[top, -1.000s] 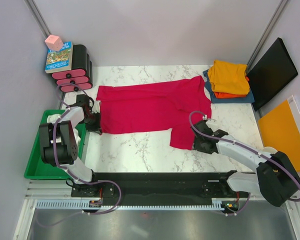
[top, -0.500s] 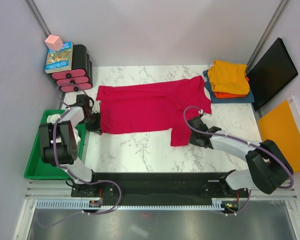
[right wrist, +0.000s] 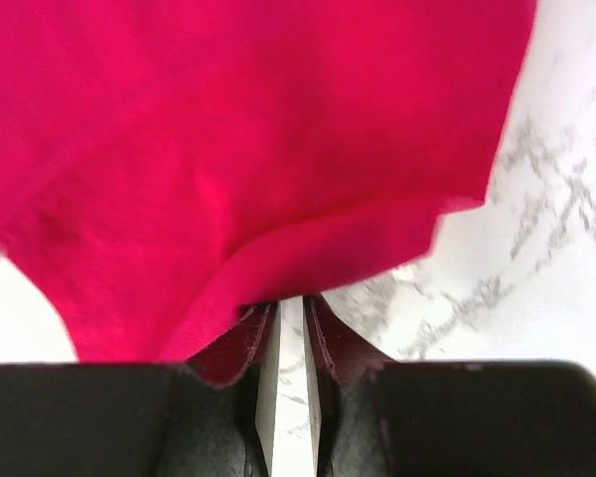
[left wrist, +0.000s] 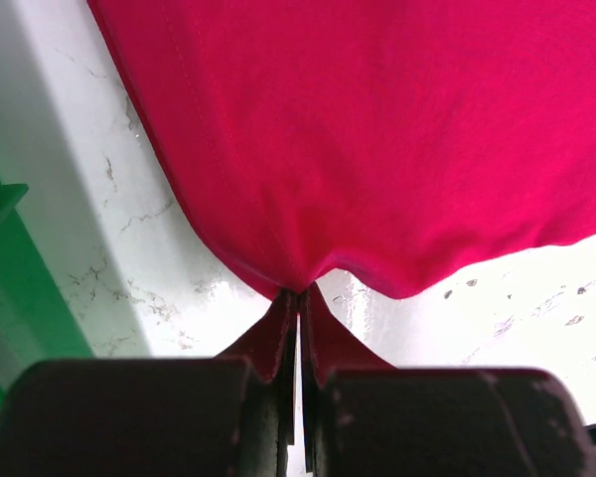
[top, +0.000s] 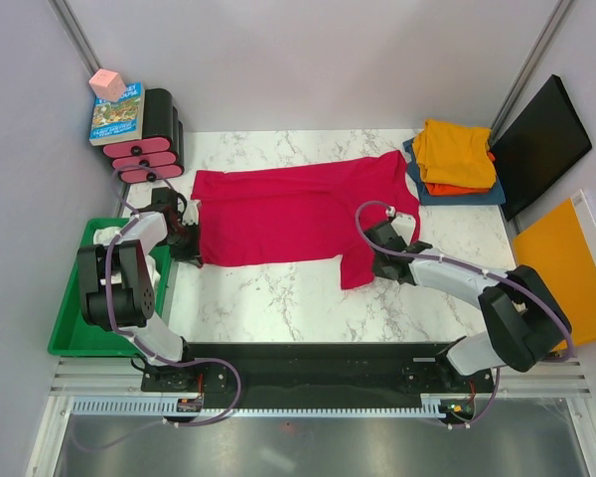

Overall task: Fold and stack the t-shirts
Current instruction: Grap the side of the flattened tshirt closest away from the robot with both arms

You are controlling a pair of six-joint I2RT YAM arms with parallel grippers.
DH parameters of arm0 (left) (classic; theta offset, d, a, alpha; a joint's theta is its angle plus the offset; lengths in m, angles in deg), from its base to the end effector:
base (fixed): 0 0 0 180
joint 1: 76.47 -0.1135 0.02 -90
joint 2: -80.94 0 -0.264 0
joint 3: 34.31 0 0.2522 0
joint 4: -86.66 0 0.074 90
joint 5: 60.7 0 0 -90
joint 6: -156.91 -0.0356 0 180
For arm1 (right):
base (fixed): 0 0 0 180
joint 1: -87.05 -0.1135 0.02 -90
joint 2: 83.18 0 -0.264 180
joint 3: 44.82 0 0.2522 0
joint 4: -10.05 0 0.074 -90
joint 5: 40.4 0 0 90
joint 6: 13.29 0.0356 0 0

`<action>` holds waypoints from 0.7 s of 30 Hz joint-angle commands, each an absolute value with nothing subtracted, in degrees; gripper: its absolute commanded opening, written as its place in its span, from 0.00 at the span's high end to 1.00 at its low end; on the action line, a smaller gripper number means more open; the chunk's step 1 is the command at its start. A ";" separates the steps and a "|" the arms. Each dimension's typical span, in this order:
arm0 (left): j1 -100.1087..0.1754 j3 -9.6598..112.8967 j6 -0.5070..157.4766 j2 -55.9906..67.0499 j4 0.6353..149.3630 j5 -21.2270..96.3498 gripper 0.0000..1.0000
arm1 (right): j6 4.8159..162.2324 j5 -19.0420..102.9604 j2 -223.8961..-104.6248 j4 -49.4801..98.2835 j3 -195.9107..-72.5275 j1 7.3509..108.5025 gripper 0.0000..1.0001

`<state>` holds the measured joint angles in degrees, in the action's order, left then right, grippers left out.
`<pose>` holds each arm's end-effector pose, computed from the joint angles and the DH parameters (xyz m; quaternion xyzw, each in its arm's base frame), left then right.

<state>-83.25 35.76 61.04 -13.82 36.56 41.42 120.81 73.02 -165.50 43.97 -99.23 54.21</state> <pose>0.2984 0.0279 0.1662 0.0061 0.9857 -0.0895 0.1423 0.2244 0.1280 0.1630 0.1423 0.9403 -0.0059 0.3090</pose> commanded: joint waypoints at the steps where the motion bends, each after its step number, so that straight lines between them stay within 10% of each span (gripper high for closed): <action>1: -83.59 36.84 59.35 -12.32 36.42 41.52 0.98 | 117.76 75.27 -168.51 41.82 -105.86 54.01 0.78; 21: -83.59 36.93 58.82 -13.19 36.86 40.81 0.98 | 110.90 80.01 -175.82 44.11 -120.73 54.44 0.52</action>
<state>-83.25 35.76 60.58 -13.82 36.58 41.24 112.61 76.56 -178.73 42.57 -119.27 54.15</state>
